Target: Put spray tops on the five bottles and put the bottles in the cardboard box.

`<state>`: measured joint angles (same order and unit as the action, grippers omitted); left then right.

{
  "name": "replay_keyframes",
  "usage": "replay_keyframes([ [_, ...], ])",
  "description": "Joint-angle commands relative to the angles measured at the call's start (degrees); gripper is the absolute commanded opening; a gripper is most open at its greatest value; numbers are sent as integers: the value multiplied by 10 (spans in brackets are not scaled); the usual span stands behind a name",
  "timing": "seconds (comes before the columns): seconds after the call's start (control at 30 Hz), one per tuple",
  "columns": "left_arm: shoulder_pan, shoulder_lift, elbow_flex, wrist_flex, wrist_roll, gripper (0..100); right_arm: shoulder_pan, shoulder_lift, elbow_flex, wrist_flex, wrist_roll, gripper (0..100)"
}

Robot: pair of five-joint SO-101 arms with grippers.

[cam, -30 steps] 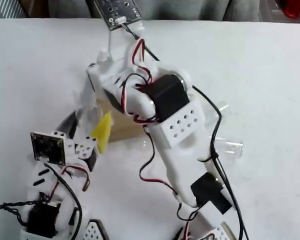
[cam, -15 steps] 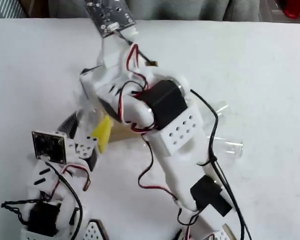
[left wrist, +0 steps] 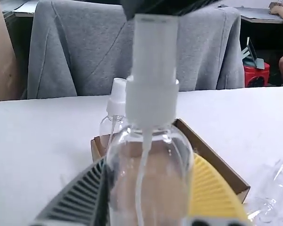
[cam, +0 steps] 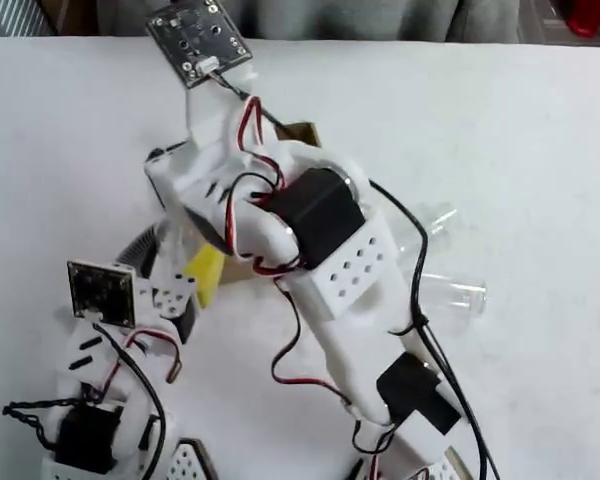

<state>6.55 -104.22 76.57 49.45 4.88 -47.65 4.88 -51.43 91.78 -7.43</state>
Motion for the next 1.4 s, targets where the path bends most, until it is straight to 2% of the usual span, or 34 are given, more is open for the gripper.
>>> replay_keyframes([
  [0.0,0,-3,-11,-6,-5,20,23,-33,-20,10,7,15],
  [0.57,0,-3,-11,-8,-1,20,29,-115,0,71,8,15],
  [0.9,-5,0,-3,-36,1,20,42,-331,333,30,9,15],
  [1.23,-6,0,-6,-34,1,20,39,-550,708,-186,9,15],
  [1.37,-15,2,-13,-32,1,20,0,-605,818,-261,9,15],
])
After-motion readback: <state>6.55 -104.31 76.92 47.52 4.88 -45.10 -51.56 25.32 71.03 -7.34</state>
